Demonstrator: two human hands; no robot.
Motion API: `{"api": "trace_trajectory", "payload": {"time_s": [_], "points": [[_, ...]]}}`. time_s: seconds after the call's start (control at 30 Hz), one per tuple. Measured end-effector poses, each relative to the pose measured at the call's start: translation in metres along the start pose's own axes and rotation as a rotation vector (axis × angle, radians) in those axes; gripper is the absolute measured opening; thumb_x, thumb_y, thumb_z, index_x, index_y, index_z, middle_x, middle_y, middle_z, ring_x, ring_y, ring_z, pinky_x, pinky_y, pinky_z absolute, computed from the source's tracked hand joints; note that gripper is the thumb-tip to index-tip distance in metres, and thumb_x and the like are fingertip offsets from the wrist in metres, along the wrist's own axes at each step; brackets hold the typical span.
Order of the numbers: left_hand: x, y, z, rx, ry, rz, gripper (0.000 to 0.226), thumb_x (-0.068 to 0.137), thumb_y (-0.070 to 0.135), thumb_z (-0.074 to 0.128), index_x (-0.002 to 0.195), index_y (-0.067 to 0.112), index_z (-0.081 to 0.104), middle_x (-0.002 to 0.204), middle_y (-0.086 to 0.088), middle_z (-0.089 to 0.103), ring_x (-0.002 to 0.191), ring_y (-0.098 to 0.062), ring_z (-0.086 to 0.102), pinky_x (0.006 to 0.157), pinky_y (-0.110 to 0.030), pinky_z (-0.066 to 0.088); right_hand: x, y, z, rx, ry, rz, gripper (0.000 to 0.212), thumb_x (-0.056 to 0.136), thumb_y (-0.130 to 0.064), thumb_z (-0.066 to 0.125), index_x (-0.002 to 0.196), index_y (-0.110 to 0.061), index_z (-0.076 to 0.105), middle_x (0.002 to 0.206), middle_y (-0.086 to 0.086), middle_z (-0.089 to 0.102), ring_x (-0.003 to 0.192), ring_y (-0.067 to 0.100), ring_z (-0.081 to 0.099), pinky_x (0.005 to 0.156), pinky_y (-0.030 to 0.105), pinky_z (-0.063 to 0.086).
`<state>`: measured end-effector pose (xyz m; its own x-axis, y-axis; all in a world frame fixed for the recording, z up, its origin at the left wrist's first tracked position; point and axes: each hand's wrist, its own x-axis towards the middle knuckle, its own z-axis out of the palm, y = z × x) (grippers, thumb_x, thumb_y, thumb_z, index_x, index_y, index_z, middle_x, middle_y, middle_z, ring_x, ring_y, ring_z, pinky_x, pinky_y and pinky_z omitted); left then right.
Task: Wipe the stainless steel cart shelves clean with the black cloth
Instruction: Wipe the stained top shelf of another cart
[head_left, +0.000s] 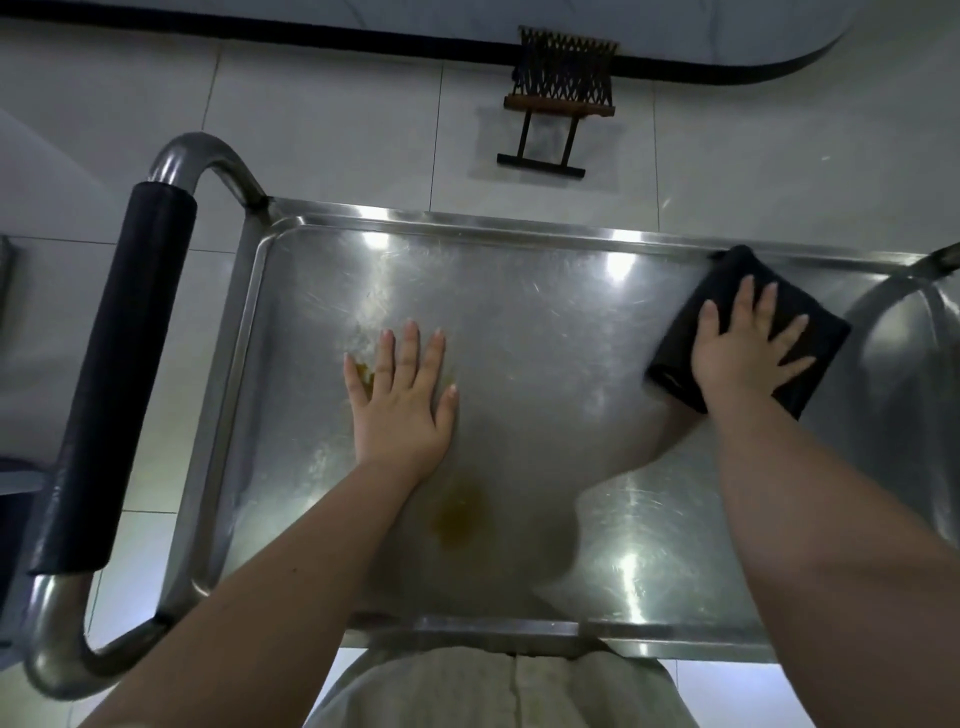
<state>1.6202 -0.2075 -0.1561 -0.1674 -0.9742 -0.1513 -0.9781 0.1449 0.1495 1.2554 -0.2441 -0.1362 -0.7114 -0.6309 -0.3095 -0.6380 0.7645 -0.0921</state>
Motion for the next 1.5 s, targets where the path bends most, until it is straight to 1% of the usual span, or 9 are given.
{"api": "trace_trajectory", "payload": {"time_s": [0.1,0.27,0.4,0.53,0.77,0.87,1.2,1.33,1.5], "points": [[0.001,0.000,0.000,0.013,-0.009,-0.008,0.060,0.100,0.053,0.008,0.154,0.034,-0.008,0.163,0.002,-0.011,0.149,-0.020,-0.014,0.114,-0.056,-0.017,-0.022,-0.045,0.011,0.011,0.015,-0.036,0.065,0.095,-0.063,0.014,0.154,-0.040,0.000,0.163,-0.015,-0.008,0.148,0.038,-0.012,0.110,0.070,-0.005],[0.002,-0.002,-0.003,0.015,-0.023,-0.015,0.058,0.100,0.048,0.006,0.154,0.035,-0.008,0.163,0.004,-0.010,0.149,-0.019,-0.013,0.113,-0.052,-0.021,-0.106,-0.149,0.057,-0.148,-0.021,-0.612,0.066,0.094,-0.063,0.007,0.153,-0.038,-0.005,0.162,-0.012,-0.011,0.147,0.038,-0.017,0.110,0.069,-0.012],[0.002,-0.003,-0.003,0.026,-0.026,-0.037,0.058,0.098,0.044,0.003,0.154,0.031,-0.007,0.163,0.004,-0.007,0.149,-0.017,-0.012,0.116,-0.054,-0.013,-0.133,-0.170,0.068,-0.163,-0.055,-0.738,0.065,0.094,-0.063,0.009,0.154,-0.040,-0.001,0.163,-0.012,-0.006,0.148,0.035,-0.015,0.112,0.066,-0.008],[0.002,-0.002,-0.003,0.023,-0.022,-0.039,0.058,0.099,0.044,0.004,0.155,0.030,-0.006,0.163,0.004,-0.007,0.149,-0.017,-0.010,0.117,-0.056,-0.008,-0.145,-0.128,0.069,-0.150,-0.031,-0.757,0.064,0.095,-0.064,0.009,0.154,-0.040,-0.002,0.164,-0.011,-0.006,0.148,0.034,-0.014,0.113,0.065,-0.006],[0.001,0.001,-0.005,0.027,-0.032,-0.039,0.058,0.100,0.044,0.008,0.155,0.031,-0.004,0.163,0.005,-0.008,0.149,-0.018,-0.009,0.117,-0.057,-0.008,-0.242,0.034,0.090,-0.138,0.024,-0.951,0.064,0.099,-0.059,0.027,0.156,-0.032,0.015,0.164,-0.004,0.011,0.149,0.040,0.003,0.111,0.070,0.009],[0.001,0.002,-0.005,0.012,-0.030,-0.048,0.057,0.101,0.044,0.011,0.155,0.032,-0.003,0.163,0.006,-0.007,0.149,-0.017,-0.009,0.117,-0.057,-0.007,-0.243,0.047,0.086,-0.164,-0.011,-1.030,0.062,0.099,-0.059,0.027,0.155,-0.034,0.017,0.163,-0.006,0.013,0.148,0.040,0.005,0.110,0.071,0.011],[0.003,0.005,-0.010,0.005,-0.013,-0.060,0.058,0.100,0.047,0.014,0.155,0.036,0.002,0.163,0.008,-0.001,0.150,-0.016,-0.006,0.118,-0.055,-0.005,-0.050,-0.091,0.036,-0.149,-0.047,-0.656,0.063,0.096,-0.063,0.009,0.153,-0.041,-0.005,0.163,-0.011,-0.009,0.147,0.035,-0.016,0.113,0.068,-0.004],[0.003,0.005,-0.008,0.012,-0.019,-0.065,0.057,0.098,0.049,0.010,0.154,0.039,-0.001,0.163,0.009,-0.004,0.150,-0.016,-0.007,0.118,-0.054,-0.007,-0.091,-0.053,0.046,-0.110,-0.008,-0.649,0.063,0.097,-0.062,0.008,0.154,-0.040,-0.005,0.164,-0.009,-0.007,0.148,0.036,-0.013,0.113,0.068,-0.001],[0.004,0.005,-0.007,0.020,-0.010,-0.071,0.057,0.098,0.048,0.012,0.154,0.039,0.001,0.164,0.008,0.000,0.150,-0.017,-0.004,0.118,-0.053,-0.007,-0.196,0.064,0.066,-0.130,0.003,-0.803,0.063,0.099,-0.058,0.022,0.156,-0.034,0.008,0.164,-0.005,0.006,0.148,0.040,-0.002,0.112,0.070,0.005]]}}
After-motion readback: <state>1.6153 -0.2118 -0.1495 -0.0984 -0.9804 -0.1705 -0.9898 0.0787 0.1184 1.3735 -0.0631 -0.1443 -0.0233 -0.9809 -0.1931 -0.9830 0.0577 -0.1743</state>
